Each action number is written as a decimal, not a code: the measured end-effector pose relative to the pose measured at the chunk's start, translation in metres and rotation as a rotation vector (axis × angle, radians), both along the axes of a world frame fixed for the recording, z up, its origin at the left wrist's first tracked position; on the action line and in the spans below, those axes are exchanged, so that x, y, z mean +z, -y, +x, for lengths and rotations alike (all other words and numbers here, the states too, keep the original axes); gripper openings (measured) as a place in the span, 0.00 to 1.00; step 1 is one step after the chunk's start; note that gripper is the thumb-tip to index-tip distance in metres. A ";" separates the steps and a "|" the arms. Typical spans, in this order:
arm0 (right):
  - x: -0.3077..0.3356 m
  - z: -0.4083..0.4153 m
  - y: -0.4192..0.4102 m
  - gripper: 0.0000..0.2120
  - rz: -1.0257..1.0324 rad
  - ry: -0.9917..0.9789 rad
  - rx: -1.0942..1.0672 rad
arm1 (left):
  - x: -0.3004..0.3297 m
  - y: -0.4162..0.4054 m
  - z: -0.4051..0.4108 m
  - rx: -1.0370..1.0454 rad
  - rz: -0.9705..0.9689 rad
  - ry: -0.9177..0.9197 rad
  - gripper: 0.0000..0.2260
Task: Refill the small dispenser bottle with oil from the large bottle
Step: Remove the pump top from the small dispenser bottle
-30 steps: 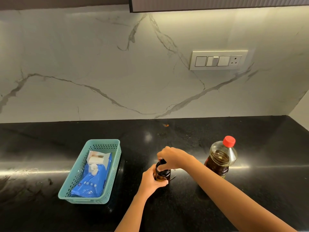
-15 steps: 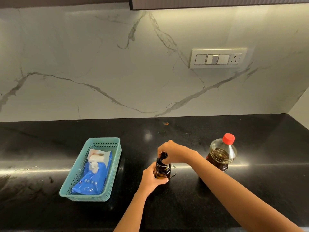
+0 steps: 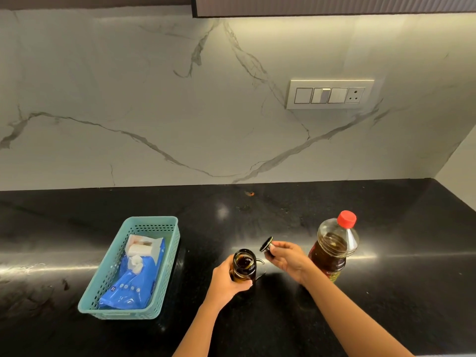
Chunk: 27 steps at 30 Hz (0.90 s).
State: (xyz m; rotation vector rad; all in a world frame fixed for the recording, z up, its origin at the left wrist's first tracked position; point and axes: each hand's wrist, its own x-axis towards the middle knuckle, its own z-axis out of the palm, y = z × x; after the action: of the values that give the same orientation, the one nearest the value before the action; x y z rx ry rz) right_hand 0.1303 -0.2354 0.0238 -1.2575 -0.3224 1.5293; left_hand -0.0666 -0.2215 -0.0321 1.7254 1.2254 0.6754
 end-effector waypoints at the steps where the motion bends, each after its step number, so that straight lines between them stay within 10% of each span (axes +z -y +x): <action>1: -0.012 -0.001 0.000 0.05 -0.039 0.045 -0.014 | -0.001 0.000 -0.001 0.002 0.002 -0.003 0.25; 11: -0.055 -0.015 -0.008 0.10 0.006 0.872 0.186 | -0.009 0.001 -0.025 0.086 -0.029 0.006 0.27; 27: -0.040 -0.029 0.020 0.22 0.079 1.100 0.085 | -0.002 0.011 -0.028 0.101 -0.123 0.080 0.37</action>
State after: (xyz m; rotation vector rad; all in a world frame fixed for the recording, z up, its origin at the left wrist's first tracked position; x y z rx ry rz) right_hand 0.1009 -0.2553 -0.0163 -1.9395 -1.1273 0.7340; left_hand -0.0950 -0.2330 -0.0341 1.5294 1.2776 0.7070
